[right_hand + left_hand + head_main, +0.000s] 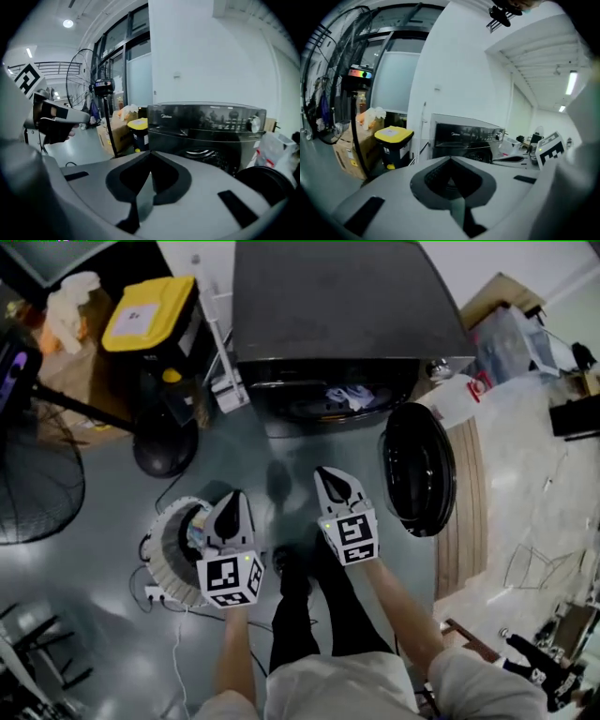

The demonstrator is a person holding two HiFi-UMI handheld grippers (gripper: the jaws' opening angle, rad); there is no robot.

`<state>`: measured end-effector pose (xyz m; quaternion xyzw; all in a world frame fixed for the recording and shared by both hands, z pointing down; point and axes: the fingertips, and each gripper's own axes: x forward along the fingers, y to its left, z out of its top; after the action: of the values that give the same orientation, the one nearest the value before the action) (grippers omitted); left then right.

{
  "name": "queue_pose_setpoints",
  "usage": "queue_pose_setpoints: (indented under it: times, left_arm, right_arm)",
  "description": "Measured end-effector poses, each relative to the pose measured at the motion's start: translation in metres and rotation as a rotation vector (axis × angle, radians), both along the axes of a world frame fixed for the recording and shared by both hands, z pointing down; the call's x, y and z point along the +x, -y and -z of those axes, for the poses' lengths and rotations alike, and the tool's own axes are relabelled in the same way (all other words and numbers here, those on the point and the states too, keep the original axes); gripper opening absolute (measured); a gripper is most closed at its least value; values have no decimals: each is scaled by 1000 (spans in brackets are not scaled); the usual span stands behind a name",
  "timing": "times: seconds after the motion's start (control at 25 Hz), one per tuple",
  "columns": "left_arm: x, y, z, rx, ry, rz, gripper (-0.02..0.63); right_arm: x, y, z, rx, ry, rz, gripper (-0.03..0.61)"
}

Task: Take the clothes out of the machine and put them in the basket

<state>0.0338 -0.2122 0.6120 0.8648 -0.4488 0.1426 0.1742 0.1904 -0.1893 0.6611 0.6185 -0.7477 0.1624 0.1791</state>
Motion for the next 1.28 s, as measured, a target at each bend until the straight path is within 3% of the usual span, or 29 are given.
queue_pose_setpoints:
  times: [0.28, 0.48, 0.76, 1.28]
  left_arm:
    - [116, 1, -15, -12, -18, -187, 18]
    - [159, -8, -38, -30, -22, -242, 18]
    - [175, -10, -90, -61, -9, -242, 18]
    - [176, 13, -204, -82, -23, -183, 18]
  right_arm:
    - [114, -33, -2, 3, -45, -190, 23]
    - [154, -51, -25, -13, -62, -244, 23]
    - [177, -50, -85, -53, -64, -242, 23]
    - [202, 1, -207, -55, -100, -240, 23]
